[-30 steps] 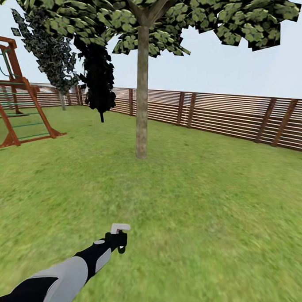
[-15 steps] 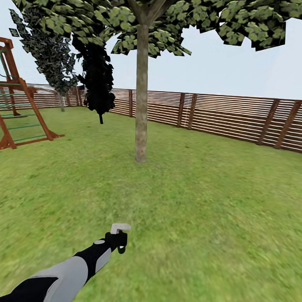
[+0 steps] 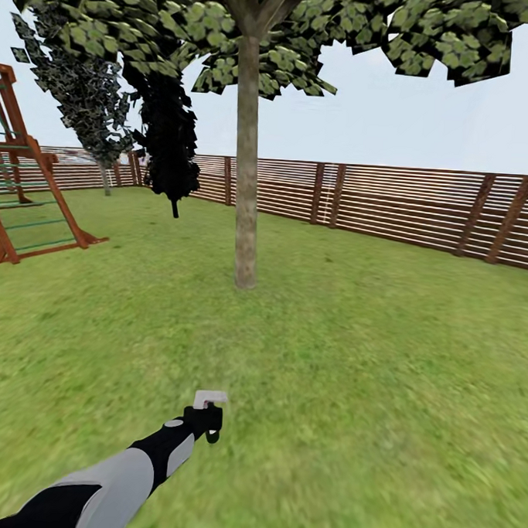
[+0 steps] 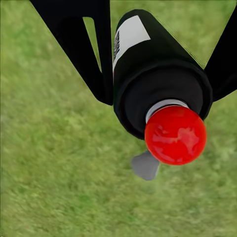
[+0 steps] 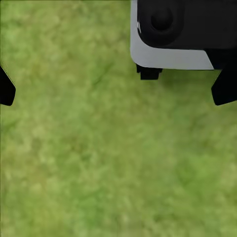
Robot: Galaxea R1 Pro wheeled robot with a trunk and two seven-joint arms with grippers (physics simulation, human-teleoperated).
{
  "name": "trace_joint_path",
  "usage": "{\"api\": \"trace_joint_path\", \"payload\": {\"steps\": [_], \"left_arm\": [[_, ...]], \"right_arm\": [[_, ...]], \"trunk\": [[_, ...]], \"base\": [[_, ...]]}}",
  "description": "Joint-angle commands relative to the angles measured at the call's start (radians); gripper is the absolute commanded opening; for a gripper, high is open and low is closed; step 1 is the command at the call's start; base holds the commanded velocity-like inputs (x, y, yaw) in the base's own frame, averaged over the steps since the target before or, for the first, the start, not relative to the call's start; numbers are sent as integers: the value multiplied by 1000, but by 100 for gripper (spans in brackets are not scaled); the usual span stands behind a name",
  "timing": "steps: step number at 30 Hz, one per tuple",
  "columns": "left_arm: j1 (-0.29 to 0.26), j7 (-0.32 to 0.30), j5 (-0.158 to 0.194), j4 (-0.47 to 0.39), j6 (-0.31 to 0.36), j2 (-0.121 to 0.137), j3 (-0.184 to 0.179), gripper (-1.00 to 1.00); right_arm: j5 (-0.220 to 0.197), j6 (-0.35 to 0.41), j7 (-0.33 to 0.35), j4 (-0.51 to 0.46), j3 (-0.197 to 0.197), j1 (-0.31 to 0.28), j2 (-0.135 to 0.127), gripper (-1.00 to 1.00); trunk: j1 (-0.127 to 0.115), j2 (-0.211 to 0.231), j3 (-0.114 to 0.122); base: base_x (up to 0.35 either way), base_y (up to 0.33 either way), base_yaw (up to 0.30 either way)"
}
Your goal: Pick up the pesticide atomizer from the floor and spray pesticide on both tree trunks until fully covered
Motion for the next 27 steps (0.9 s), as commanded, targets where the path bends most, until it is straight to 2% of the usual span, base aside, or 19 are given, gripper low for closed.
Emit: {"api": "trace_joint_path", "payload": {"steps": [1,27], "left_arm": [[-1,-3,-8,1,-3,0,9,-100],[-1,-3,-8,1,-3,0,9,-100]], "right_arm": [[3,-3,-4,1,3,-1,0,100],[3,-3,-4,1,3,-1,-1,100]], "trunk": [[1,-1,-2],[1,-1,-2]], "base": [[350,0,0],[350,14,1]]}}
